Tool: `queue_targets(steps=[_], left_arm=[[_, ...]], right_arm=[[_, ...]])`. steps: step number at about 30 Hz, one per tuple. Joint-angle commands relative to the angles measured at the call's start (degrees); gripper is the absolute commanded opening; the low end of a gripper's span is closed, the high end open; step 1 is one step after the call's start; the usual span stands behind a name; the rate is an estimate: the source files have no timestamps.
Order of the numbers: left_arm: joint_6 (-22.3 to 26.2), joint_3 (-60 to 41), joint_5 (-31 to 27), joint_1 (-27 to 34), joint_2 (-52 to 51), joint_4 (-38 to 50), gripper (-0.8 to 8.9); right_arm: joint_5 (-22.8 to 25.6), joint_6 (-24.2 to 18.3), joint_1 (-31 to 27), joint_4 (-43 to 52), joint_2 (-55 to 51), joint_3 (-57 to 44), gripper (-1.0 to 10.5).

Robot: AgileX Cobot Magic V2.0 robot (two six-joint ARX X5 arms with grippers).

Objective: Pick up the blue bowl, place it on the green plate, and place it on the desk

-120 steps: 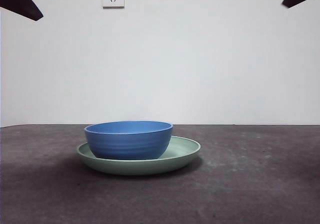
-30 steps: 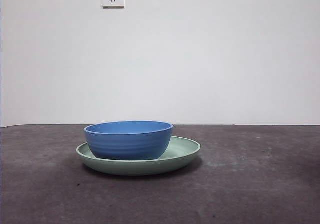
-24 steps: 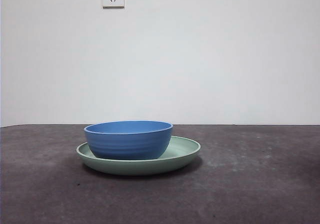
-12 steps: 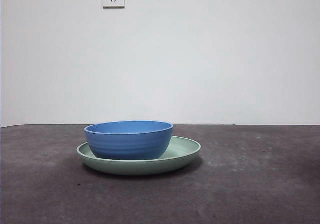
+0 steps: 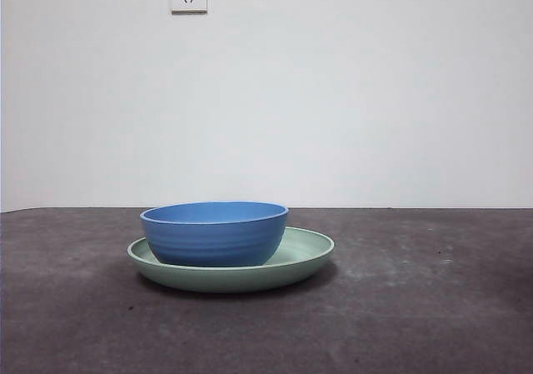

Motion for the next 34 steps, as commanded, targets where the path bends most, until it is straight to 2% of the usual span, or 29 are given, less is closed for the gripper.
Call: queue_targets(steps=[1,10,12,14,18,22,25,29,34], left_arm=[[-0.2,-1.2,-0.2,0.0,-0.1,-0.4,0.09],[-0.2,-1.2,-0.2,0.0,-0.1,-0.4,0.09],[-0.2,-1.2,-0.2,0.0,-0.1,-0.4,0.09],[-0.2,-1.2,-0.2,0.0,-0.1,-0.4,0.09],[-0.2,-1.2,-0.2,0.0,-0.1,-0.4,0.09],[-0.2,-1.2,-0.2,0.0,-0.1,-0.4,0.09],[-0.2,-1.2,-0.2,0.0,-0.1,-0.4,0.09],[-0.2,-1.2,-0.2,0.0,-0.1,-0.4,0.09],[-0.2,-1.2,-0.2,0.0,-0.1,-0.4,0.09]], right_arm=[[0.0,-0.5,0.5,0.5,0.3,0.9,0.1],[0.1,-0.7,0.2,0.5,0.1,0.9,0.1],[0.7,-4.4,-1.8,0.7,-1.3,0.9,0.1],[0.6,-7.0,-5.3,1.2,-3.3,0.8,0.1],[0.6,-7.4,-15.5,8.0,-9.3,-1.6,0.1],[0.7,-8.7,-25.9,16.3,-16.9,-7.4,0.1],[0.7,-10.3,-31.3,21.8,-23.1,-13.4,0.1],[1.3,-10.4,-36.0,30.9,-31.3,-23.5,0.1],[3.5,-10.2,-37.2,40.7,-38.9,-35.4,0.1]])
